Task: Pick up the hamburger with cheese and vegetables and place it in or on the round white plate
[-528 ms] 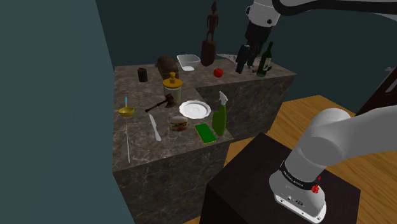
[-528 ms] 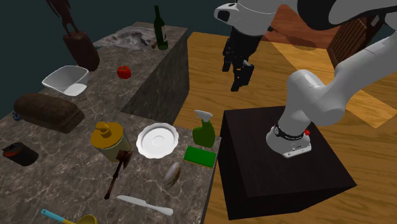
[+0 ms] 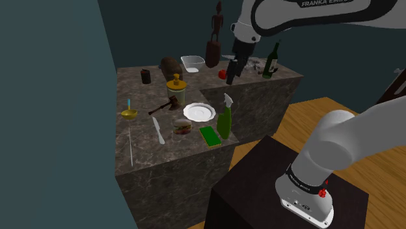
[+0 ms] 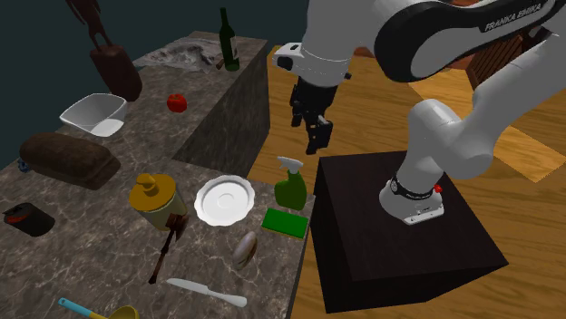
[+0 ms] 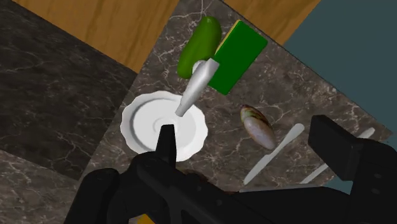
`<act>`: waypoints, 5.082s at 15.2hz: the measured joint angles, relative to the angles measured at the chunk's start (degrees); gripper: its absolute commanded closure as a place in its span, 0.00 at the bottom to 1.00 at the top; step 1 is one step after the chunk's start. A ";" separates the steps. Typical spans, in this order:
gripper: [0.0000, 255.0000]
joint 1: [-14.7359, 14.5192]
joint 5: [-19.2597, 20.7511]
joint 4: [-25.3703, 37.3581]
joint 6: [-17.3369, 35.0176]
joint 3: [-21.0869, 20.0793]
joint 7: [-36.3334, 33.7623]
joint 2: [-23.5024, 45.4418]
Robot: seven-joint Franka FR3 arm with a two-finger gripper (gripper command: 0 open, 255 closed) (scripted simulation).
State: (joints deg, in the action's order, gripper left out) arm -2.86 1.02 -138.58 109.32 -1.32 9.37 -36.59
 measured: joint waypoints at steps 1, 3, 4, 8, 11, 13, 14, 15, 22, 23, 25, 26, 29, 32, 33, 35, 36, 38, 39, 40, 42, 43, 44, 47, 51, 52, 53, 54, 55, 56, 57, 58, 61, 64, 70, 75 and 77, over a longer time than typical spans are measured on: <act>0.00 -0.41 -0.08 -0.35 1.74 0.16 1.01 1.52; 0.00 -1.37 -0.41 -0.25 5.52 0.09 2.61 5.62; 0.00 -1.88 -0.61 -0.22 7.03 -0.01 3.37 7.29; 0.00 -3.32 -1.12 1.69 12.97 0.53 7.82 15.67; 0.00 -4.49 -1.72 2.42 17.07 0.44 10.82 20.92; 0.00 -5.31 -2.15 3.72 20.04 0.13 12.59 25.44; 0.00 -5.70 -2.38 4.47 21.10 -0.04 13.50 27.39; 0.00 -6.01 -2.57 5.72 22.18 -0.17 14.49 29.83; 0.00 -7.95 -3.54 12.70 28.31 -1.93 20.85 44.07; 0.00 -8.21 -3.59 13.27 29.05 -2.28 21.64 45.57; 0.00 -8.58 -3.52 15.46 30.00 -2.81 22.88 48.96; 0.00 -8.62 -3.50 16.02 30.48 -2.89 23.17 50.05; 0.00 -8.69 -3.40 16.64 32.04 -2.94 23.41 52.25; 0.00 -8.86 -3.28 16.61 34.21 -2.93 23.29 54.40; 0.00 -8.85 -3.27 16.49 34.68 -2.93 23.33 54.76; 0.00 -8.87 -3.26 16.38 34.97 -2.93 23.32 54.93; 0.00 -8.87 -3.26 16.38 35.03 -2.92 23.32 54.97; 0.00 -8.87 -3.26 16.38 35.07 -2.92 23.32 55.01; 0.00 -8.87 -3.26 16.38 35.08 -2.92 23.32 55.02; 1.00 -8.87 -3.26 16.38 35.08 -2.92 23.32 55.02; 1.00 -8.88 -3.26 16.39 35.07 -2.94 23.32 55.00; 1.00 -8.87 -3.26 16.40 35.09 -2.93 23.33 55.00; 1.00 -8.87 -3.26 16.41 35.09 -2.93 23.33 55.00; 1.00 -8.86 -3.25 16.43 35.07 -2.91 23.33 55.00; 1.00 -8.86 -3.27 16.34 34.81 -2.93 23.31 54.67; 1.00 -8.85 -3.29 16.35 34.34 -2.94 23.30 54.24; 1.00 -8.82 -3.32 16.43 33.84 -2.95 23.33 53.83; 1.00 -8.77 -3.34 16.69 33.11 -2.95 23.37 53.36; 1.00 -8.76 -3.37 16.74 32.58 -2.96 23.37 52.88; 1.00 -8.80 -3.37 16.92 31.89 -2.99 23.27 52.37; 1.00 -8.82 -3.38 17.07 31.19 -3.01 23.20 51.82; 1.00 -8.80 -3.40 17.34 30.31 -3.02 23.19 51.19; 1.00 -8.73 -3.47 17.71 28.47 -3.03 23.22 49.72; 1.00 -8.74 -3.50 18.43 26.30 -3.07 23.10 48.27; 1.00 -6.87 -4.04 20.19 23.28 -1.99 26.21 47.15; 1.00 -3.02 -4.96 23.21 21.48 0.31 32.79 48.72; 1.00 -1.36 -5.37 24.98 20.42 1.24 35.56 49.59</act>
State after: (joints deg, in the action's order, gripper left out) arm -4.22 -4.34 -113.61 129.74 -0.08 44.93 13.00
